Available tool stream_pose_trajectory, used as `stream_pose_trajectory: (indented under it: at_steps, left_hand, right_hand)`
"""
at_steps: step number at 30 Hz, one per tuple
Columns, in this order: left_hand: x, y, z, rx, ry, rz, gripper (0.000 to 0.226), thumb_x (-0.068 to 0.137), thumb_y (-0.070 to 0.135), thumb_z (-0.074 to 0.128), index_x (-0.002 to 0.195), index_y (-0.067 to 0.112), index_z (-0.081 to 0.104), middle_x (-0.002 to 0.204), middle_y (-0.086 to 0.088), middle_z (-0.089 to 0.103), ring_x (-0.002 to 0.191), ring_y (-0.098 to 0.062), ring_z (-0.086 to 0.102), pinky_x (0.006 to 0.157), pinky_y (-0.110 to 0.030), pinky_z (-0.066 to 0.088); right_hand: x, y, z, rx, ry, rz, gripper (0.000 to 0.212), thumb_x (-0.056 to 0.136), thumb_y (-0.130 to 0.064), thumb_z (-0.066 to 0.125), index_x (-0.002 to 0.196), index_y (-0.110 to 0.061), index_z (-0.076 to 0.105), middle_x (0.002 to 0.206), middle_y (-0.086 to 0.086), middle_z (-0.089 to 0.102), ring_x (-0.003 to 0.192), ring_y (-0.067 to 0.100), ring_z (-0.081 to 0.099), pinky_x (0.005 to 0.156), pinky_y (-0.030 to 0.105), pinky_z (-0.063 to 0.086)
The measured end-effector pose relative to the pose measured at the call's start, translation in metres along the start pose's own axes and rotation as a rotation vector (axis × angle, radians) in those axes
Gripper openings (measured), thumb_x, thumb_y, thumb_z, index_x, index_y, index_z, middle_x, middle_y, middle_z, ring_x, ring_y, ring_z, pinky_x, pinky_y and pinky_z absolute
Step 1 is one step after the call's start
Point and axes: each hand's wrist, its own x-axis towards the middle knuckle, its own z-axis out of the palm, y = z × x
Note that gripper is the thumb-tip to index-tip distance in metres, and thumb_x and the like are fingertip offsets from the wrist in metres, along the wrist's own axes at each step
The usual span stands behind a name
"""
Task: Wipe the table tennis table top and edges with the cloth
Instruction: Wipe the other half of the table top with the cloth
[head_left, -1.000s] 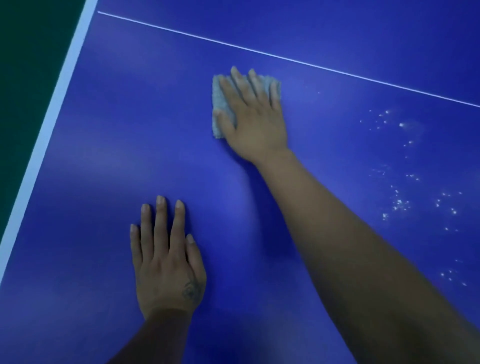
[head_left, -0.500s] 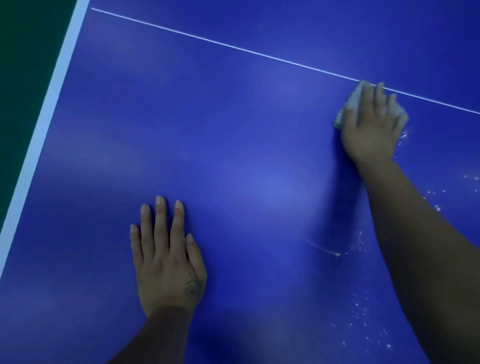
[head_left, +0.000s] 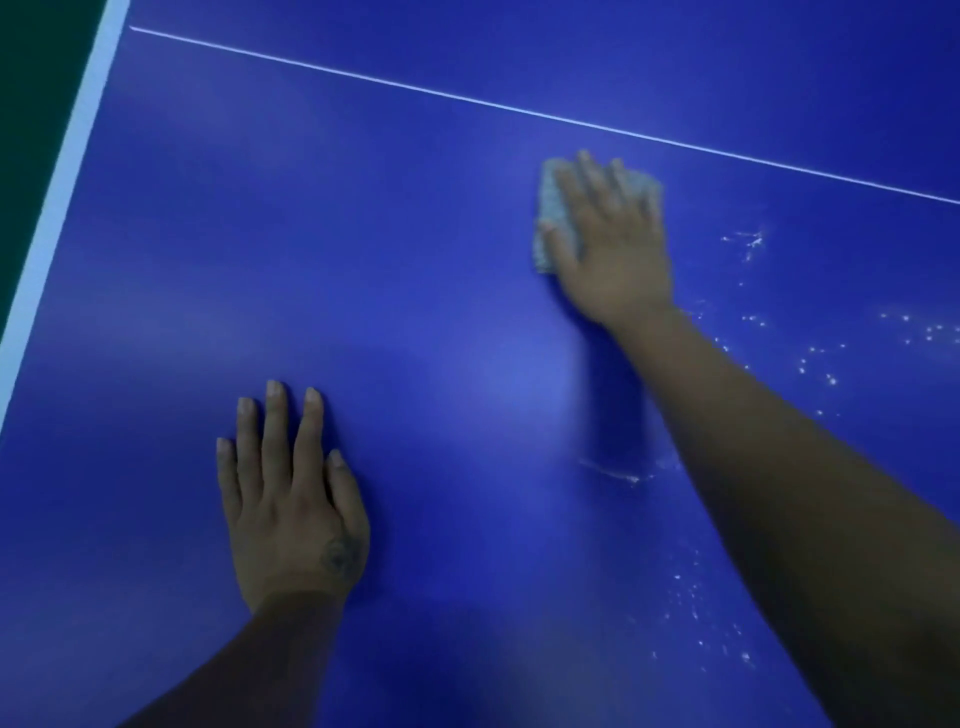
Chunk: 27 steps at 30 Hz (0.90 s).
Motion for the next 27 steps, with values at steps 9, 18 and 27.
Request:
stream_pose_trajectory:
  at_steps: [9, 18, 27]
  left_hand:
    - [-0.001, 0.001, -0.004, 0.006, 0.007, -0.006, 0.057, 0.111, 0.027, 0.039, 0.165, 0.012, 0.042, 0.176, -0.011, 0.029, 0.166, -0.031, 0.017, 0.134, -0.056, 0.013]
    - [-0.003, 0.004, -0.005, 0.016, 0.009, 0.008, 0.057, 0.11, 0.028, 0.038, 0.164, 0.013, 0.043, 0.176, -0.011, 0.03, 0.166, -0.031, 0.018, 0.135, -0.054, 0.011]
    - [-0.006, 0.005, -0.009, 0.0, 0.036, 0.023, 0.054, 0.111, 0.025, 0.042, 0.163, 0.011, 0.045, 0.174, -0.014, 0.033, 0.165, -0.035, 0.022, 0.134, -0.056, 0.015]
  right_hand:
    - [-0.014, 0.059, -0.013, 0.099, -0.041, 0.461, 0.064, 0.112, -0.051, 0.021, 0.172, -0.03, 0.011, 0.18, -0.001, 0.006, 0.166, 0.028, 0.002, 0.131, 0.062, -0.002]
    - [-0.039, -0.057, 0.002, 0.108, -0.045, 0.109, 0.065, 0.111, -0.054, 0.023, 0.171, -0.033, 0.013, 0.179, -0.005, 0.01, 0.166, 0.026, 0.003, 0.131, 0.059, -0.006]
    - [-0.063, 0.1, -0.013, 0.059, -0.053, 0.257, 0.065, 0.111, -0.055, 0.021, 0.171, -0.03, 0.016, 0.179, 0.0, 0.012, 0.166, 0.029, 0.007, 0.132, 0.057, 0.004]
